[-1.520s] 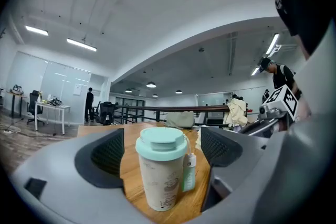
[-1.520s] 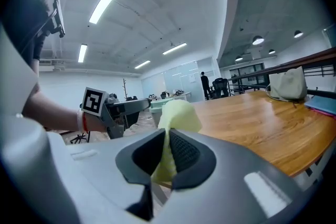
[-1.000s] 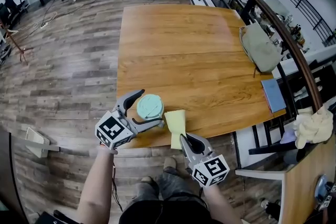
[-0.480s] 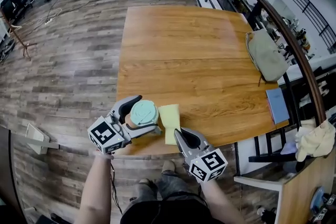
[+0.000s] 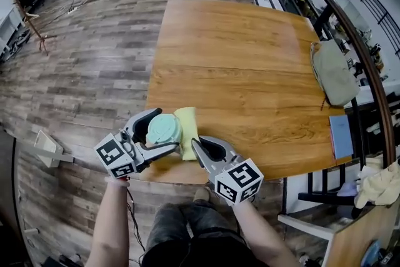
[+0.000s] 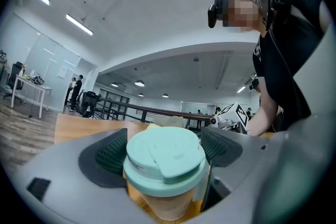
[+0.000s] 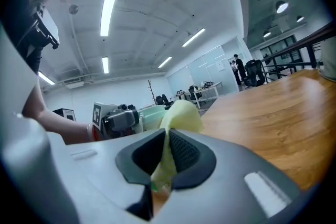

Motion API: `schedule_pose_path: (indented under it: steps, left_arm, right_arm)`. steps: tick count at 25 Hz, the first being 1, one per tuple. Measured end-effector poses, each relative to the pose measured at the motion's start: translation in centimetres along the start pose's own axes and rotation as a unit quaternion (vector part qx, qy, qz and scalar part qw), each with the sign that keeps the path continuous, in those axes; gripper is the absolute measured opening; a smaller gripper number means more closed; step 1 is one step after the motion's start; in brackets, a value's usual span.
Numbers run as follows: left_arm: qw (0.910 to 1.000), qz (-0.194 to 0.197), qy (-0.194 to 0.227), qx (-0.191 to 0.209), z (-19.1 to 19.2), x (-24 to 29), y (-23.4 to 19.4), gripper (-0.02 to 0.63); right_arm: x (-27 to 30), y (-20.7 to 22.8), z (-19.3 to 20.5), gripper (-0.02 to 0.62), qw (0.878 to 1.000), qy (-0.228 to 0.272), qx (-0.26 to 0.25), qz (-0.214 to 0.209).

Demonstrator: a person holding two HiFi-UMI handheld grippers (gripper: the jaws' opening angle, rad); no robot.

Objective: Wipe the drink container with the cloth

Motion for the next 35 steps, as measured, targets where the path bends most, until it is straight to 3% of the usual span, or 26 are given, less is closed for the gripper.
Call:
schedule_pose_path:
  steps: [9,22,30,35]
  left_arm:
    - [0.9992,0.023,0.013,-0.03,-0.1,-0.8,-1.7,0.433]
    - [0.993,0.097,-0.008,-0.066,-0.7,-0.5,-4.5,0.433]
    - [0.9899,0.118,-0.018,-0.078,-0.9,0.0,-5.3,0.433]
    - [0.989,0.124,-0.024,-0.076,-1.1,1.1,-5.4,0.433]
  right_arm:
    - [2.7,-0.7,1.4,0.029,1.0,-0.026,0.002,-0.007]
    - [2.7,-1.1,7.0,0.029,0.987,-0.117,0.051,0.101]
    - [2.6,-1.5,8.1,0.029,0.971,-0.174,0.023,0.161]
    - [1.0,-2.3,5.3,0.029,0.968,-0.127,0.013,0.218]
Point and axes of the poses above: the fingertips, and each gripper's own axes: x forward along the fingers, y to its right, z out of its underside, the point moved 9 cm from there along -x, backward along the fingers, and after that the axes turned 13 degrees about -x, right-handed, at the moved point
